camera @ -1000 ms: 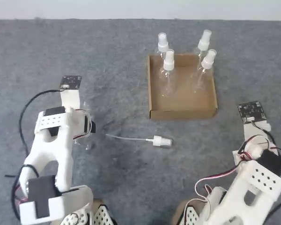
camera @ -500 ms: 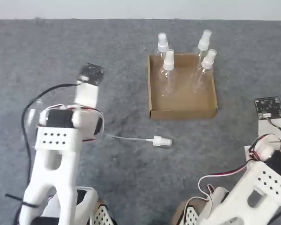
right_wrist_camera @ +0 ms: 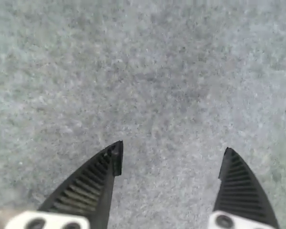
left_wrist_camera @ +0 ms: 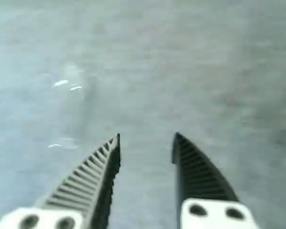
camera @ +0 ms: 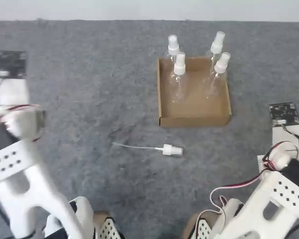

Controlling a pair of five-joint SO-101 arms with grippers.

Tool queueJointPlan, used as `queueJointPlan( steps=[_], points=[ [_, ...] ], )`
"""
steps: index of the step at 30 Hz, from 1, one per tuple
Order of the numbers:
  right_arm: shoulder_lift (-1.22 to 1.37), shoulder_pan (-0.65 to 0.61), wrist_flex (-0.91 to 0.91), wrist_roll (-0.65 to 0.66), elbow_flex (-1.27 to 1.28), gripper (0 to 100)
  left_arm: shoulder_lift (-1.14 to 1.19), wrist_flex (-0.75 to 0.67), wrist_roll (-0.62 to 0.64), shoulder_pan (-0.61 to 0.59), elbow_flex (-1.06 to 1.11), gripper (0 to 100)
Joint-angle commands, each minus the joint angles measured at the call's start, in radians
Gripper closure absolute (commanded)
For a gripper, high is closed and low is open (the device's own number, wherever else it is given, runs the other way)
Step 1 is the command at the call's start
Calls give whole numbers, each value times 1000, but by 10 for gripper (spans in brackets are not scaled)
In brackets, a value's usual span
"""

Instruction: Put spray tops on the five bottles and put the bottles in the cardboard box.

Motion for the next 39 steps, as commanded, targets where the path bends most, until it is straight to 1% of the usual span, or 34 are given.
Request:
queueJointPlan(
  steps=[1, 3, 6, 9, 11, 16, 21, 25, 27, 31, 35, 39],
  points=[
    [12, -101, 50, -37, -60, 731, 35, -129, -32, -186, -61, 830],
    [12, -130, 62, -38, -60, 731, 84, -181, -46, -255, -64, 830],
    [13, -143, 64, -40, -58, 731, 172, -264, -120, -342, -64, 829],
    [4, -145, 54, -40, -26, 731, 278, -336, -180, -390, -67, 829],
    [4, -162, 54, -38, -5, 731, 351, -358, -207, -404, -93, 814],
    [4, -191, 54, -40, 32, 731, 562, -354, -216, -419, -263, 731],
    [4, -193, 56, -41, 32, 731, 786, -353, -216, -422, -450, 721],
    [4, -193, 58, -41, 32, 731, 927, -351, -216, -416, -553, 720],
    [4, -193, 59, -41, 32, 731, 974, -338, -229, -410, -591, 720],
    [4, -193, 62, -41, 32, 731, 1037, -262, -250, -368, -659, 720],
    [4, -188, 64, -41, 34, 731, 1096, -261, -250, -342, -710, 720],
    [4, -188, 64, -41, 44, 731, 1174, -256, -252, -353, -754, 720]
  ],
)
